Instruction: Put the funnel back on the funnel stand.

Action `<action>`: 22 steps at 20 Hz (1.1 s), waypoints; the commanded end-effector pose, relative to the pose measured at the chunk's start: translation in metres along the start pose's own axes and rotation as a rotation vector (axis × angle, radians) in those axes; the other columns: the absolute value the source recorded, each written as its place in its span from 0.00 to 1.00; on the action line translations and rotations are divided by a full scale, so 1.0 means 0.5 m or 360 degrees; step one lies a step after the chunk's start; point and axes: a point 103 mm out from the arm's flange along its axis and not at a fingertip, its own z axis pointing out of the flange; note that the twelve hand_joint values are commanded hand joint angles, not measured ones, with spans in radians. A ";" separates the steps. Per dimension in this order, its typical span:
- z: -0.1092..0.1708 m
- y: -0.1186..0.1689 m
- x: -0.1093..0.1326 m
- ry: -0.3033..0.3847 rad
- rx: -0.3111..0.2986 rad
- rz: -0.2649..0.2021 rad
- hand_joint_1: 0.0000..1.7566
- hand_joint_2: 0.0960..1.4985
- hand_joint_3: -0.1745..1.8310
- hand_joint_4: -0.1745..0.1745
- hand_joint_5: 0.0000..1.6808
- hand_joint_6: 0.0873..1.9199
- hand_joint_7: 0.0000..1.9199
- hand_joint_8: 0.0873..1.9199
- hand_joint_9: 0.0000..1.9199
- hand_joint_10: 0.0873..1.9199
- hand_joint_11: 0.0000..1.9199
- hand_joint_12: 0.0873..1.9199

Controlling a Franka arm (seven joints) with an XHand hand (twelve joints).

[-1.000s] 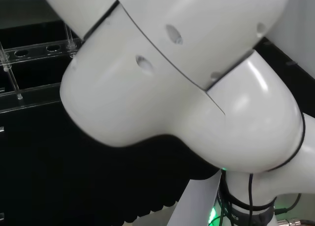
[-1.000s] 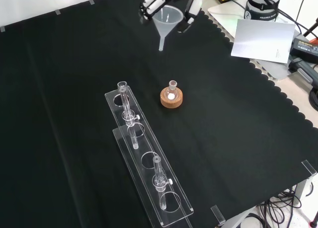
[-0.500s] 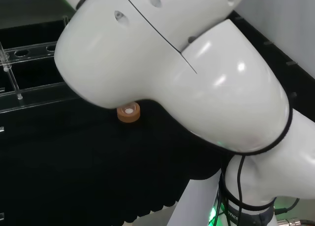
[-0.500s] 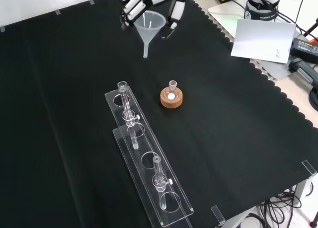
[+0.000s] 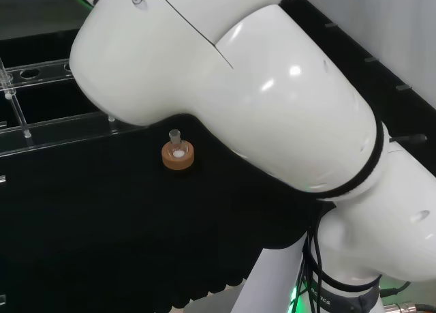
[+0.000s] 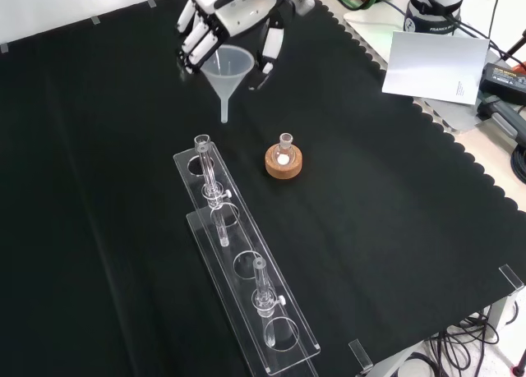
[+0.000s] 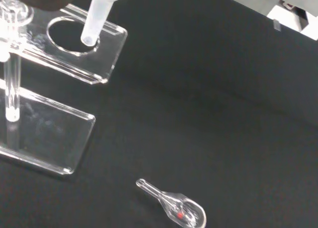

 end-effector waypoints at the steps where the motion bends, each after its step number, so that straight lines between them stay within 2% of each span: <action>1: 0.006 0.057 0.032 0.0012 0.0010 -0.0058 0.47 0.51 0.34 0.49 0.39 0.29 0.33 0.33 0.60 0.14 0.41 0.61; 11: 0.034 0.114 0.057 0.0000 0.0042 -0.0078 0.47 0.51 0.34 0.50 0.39 0.29 0.33 0.33 0.60 0.14 0.41 0.61; 22: 0.063 0.136 0.069 -0.0003 0.0087 -0.0086 0.47 0.51 0.34 0.50 0.40 0.30 0.33 0.33 0.60 0.14 0.41 0.61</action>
